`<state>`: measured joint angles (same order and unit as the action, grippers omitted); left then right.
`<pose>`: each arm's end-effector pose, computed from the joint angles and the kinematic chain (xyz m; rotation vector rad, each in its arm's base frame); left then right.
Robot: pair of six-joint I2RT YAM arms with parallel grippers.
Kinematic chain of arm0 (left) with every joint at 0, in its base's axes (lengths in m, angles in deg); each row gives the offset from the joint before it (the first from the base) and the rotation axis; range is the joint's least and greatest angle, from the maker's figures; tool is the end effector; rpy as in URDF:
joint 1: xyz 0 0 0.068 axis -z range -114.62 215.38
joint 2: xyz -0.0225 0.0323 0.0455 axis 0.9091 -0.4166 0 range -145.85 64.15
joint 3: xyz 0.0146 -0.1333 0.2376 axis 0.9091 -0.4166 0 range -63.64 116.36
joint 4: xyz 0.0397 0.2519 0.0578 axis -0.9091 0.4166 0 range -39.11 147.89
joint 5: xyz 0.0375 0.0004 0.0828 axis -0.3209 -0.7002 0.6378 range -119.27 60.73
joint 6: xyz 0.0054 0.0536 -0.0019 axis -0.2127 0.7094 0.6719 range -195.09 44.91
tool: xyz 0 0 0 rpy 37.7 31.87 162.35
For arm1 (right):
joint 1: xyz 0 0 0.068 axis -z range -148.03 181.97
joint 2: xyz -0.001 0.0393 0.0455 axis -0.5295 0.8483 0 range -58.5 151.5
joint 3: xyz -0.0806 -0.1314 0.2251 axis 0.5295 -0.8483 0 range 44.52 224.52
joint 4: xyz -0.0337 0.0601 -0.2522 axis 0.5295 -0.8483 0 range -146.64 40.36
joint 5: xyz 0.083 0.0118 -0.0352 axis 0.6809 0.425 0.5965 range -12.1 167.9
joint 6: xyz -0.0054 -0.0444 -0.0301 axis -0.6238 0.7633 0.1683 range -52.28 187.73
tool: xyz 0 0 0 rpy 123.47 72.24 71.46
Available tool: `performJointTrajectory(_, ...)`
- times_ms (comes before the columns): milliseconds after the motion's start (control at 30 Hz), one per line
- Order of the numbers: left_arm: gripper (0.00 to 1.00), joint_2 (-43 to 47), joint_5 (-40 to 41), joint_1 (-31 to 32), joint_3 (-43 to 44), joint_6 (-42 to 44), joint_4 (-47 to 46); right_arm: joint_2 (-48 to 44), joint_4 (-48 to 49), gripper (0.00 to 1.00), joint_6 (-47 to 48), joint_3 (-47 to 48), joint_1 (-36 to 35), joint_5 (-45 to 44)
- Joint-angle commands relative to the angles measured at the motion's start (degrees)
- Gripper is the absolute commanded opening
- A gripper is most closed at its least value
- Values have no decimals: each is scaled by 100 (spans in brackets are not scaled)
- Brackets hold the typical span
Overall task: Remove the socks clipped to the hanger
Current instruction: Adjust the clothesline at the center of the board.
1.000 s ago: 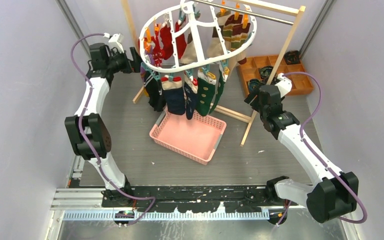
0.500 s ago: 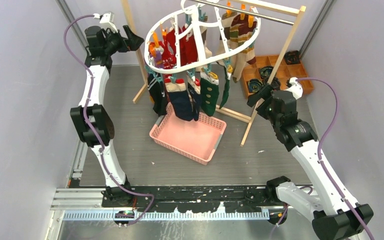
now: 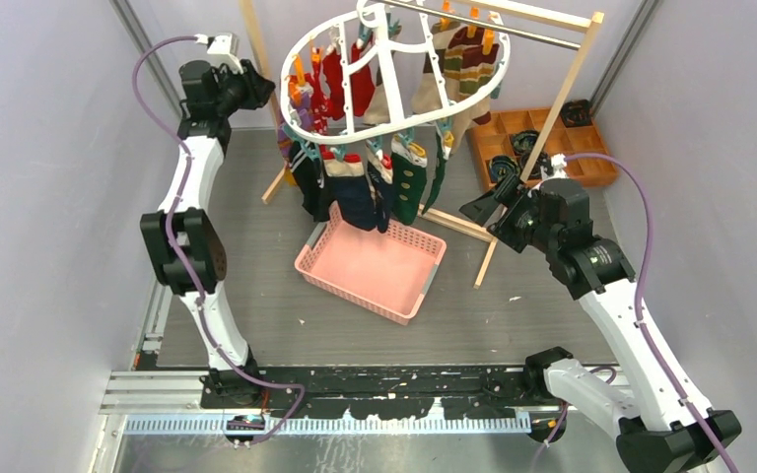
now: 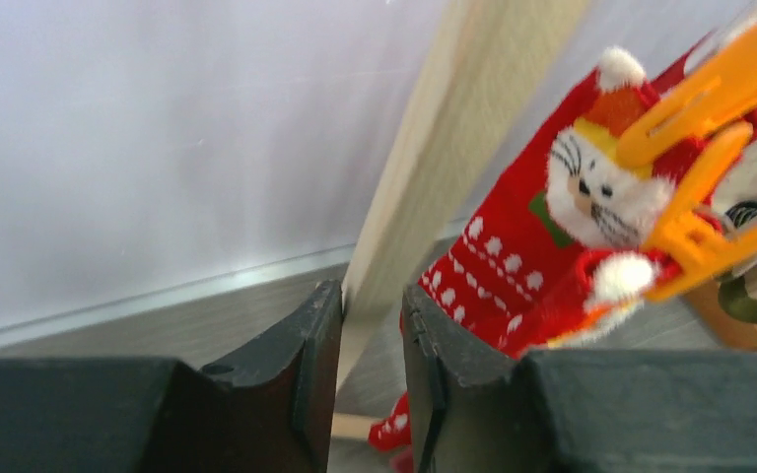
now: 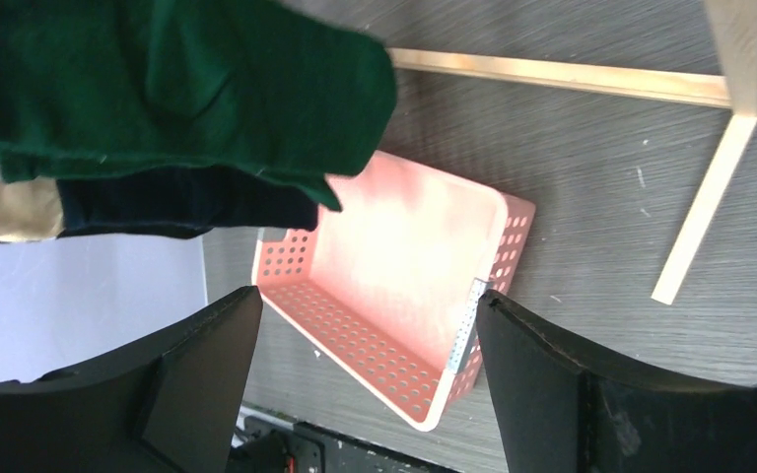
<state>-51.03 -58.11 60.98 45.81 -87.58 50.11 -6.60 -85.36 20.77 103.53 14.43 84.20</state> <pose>0.4868 0.0203 0.3786 0.1406 1.6667 -0.5230 0.1788 0.0605 0.3587 0.4813 2.1131 0.7871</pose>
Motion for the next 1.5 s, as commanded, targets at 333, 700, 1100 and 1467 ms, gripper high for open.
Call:
performJointTrajectory(333, 13, 2261, 674, -21, -1665, 920, -190, 456, -149, 88, 189, 253, -1293, -816)
performJointTrajectory(700, 100, 1046, 85, -8, -87, 281, 636, 813, 653, 93, -703, -950, -2648, -2041)
performJointTrajectory(1100, 76, -482, -37, 13, 1610, -468, 460, 1379, 1304, 86, -1079, -1438, -2826, -2137)
performJointTrajectory(1467, 18, 1019, 503, 26, -305, 585, -212, 1919, 1558, 78, -879, -1205, -2827, -2184)
